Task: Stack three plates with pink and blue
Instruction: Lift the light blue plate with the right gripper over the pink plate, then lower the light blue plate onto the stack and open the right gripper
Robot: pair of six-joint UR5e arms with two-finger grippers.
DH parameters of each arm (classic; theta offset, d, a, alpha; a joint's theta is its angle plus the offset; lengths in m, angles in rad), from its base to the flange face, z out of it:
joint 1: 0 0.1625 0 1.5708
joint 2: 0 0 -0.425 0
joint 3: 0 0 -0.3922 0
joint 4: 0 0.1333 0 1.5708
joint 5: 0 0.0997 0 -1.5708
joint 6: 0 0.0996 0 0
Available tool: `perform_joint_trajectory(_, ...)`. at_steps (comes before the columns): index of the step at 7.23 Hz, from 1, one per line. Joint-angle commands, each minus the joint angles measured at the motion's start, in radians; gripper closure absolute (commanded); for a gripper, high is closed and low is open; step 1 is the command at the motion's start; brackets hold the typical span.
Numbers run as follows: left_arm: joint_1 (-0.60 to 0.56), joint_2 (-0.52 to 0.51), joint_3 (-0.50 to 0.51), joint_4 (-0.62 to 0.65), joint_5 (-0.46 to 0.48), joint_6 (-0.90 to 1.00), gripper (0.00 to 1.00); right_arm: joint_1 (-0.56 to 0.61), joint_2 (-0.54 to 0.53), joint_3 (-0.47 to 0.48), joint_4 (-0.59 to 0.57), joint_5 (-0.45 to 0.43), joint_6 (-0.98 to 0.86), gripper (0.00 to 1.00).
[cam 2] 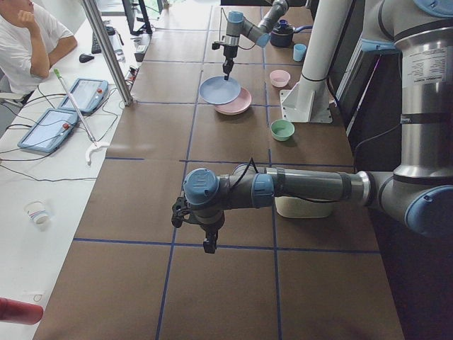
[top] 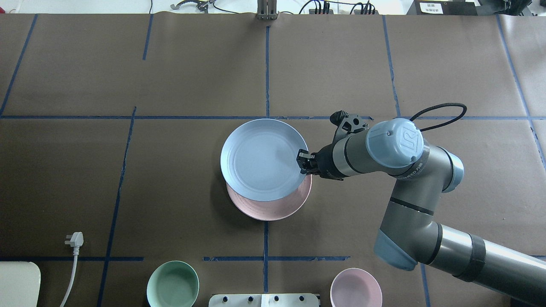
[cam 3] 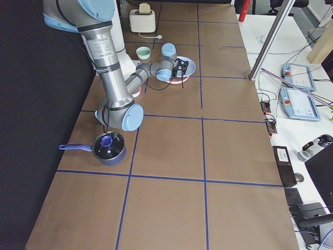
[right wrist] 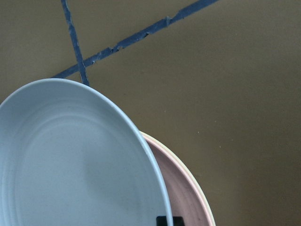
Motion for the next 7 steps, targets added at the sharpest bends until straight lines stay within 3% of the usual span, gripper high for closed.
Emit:
perform_joint_trajectory(1,0.0,0.0,0.001,0.0,0.0,-0.001,0.0,-0.023,-0.015,0.014,0.0,-0.005,0.0,0.76)
perform_joint_trajectory(2,0.002,-0.001,0.001,0.0,0.0,-0.003,0.0,-0.024,-0.039,0.048,-0.025,0.003,-0.003,0.01)
perform_joint_trajectory(3,0.002,-0.003,-0.002,0.0,0.0,-0.012,0.0,-0.018,-0.072,0.103,-0.075,0.05,-0.015,0.0)
perform_joint_trajectory(5,0.002,-0.006,-0.004,0.0,0.0,-0.012,0.0,0.049,-0.072,0.103,-0.111,0.113,-0.081,0.0)
perform_joint_trajectory(7,0.006,-0.017,-0.001,-0.002,0.001,-0.003,0.0,0.162,-0.072,0.094,-0.262,0.199,-0.303,0.0)
